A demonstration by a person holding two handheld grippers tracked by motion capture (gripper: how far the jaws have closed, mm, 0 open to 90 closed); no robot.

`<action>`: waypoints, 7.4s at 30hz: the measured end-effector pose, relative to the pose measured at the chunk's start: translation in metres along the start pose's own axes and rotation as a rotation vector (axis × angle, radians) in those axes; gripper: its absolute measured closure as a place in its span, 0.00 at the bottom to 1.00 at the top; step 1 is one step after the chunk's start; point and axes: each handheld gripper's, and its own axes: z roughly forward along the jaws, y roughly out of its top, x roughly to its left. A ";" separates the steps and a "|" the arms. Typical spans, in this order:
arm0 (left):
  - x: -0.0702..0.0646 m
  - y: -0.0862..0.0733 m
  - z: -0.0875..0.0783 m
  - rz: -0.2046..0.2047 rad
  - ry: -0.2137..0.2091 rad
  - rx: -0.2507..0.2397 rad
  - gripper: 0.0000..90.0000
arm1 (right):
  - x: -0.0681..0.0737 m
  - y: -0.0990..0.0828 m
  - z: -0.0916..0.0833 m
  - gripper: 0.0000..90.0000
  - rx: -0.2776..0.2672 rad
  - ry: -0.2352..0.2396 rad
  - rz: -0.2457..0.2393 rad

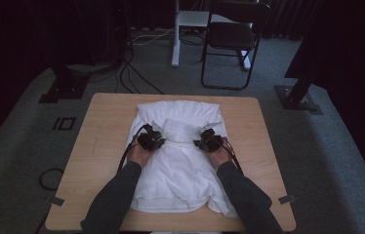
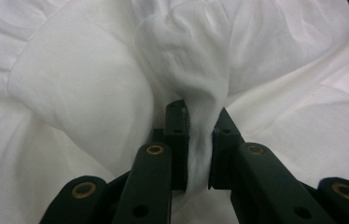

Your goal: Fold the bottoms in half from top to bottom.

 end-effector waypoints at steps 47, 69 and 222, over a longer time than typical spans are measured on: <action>-0.045 -0.059 -0.074 -0.121 -0.198 -0.085 0.63 | 0.041 -0.066 -0.069 0.55 -0.014 0.137 -0.015; -0.027 -0.023 -0.028 -0.116 -0.204 -0.012 1.00 | -0.001 -0.040 -0.045 0.95 -0.049 0.163 0.152; 0.092 -0.039 -0.074 -0.527 -0.220 -0.324 0.93 | -0.098 0.001 -0.087 0.97 -0.219 0.100 0.260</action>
